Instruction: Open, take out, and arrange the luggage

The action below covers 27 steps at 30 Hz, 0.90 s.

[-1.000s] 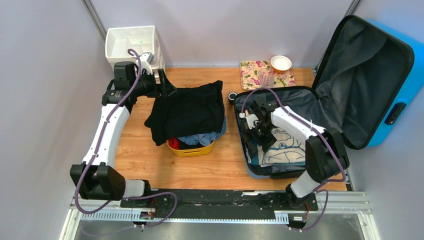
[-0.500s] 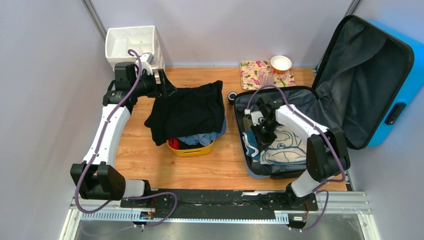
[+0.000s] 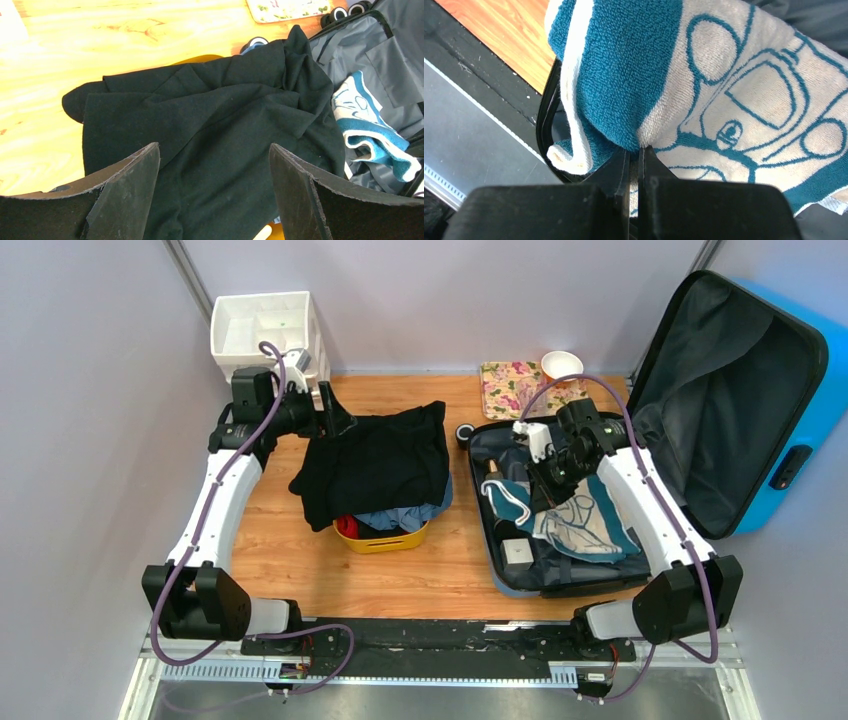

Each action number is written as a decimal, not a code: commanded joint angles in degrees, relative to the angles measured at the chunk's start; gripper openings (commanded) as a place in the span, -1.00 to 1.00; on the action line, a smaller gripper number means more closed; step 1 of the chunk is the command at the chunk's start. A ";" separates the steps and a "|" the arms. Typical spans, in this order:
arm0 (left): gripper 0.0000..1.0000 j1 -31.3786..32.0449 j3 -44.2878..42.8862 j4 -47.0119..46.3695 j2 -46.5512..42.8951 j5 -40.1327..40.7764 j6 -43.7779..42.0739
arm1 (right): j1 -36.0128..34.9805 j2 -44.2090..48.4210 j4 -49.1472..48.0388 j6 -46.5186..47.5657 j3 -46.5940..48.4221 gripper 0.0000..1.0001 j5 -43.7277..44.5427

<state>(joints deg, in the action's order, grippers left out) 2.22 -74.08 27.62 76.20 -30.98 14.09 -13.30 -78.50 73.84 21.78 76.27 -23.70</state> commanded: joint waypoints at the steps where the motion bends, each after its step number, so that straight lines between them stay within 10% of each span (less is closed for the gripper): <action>1: 0.75 -0.20 0.34 -1.78 -2.11 -2.24 -0.02 | 0.12 -0.07 1.57 3.71 4.05 -1.00 -3.54; 12: 0.76 -0.20 2.27 -2.30 -3.43 -2.85 0.24 | 1.79 -3.85 8.16 16.36 35.42 -1.00 -3.20; 27: 0.77 -0.20 7.54 -6.26 -6.59 -4.35 2.87 | 1.26 -21.14 -19.95 12.86 63.97 -1.00 -1.79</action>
<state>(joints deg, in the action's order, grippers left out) 2.22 -68.53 24.77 72.03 -34.02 15.07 -11.49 -93.32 67.72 37.32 132.84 -26.06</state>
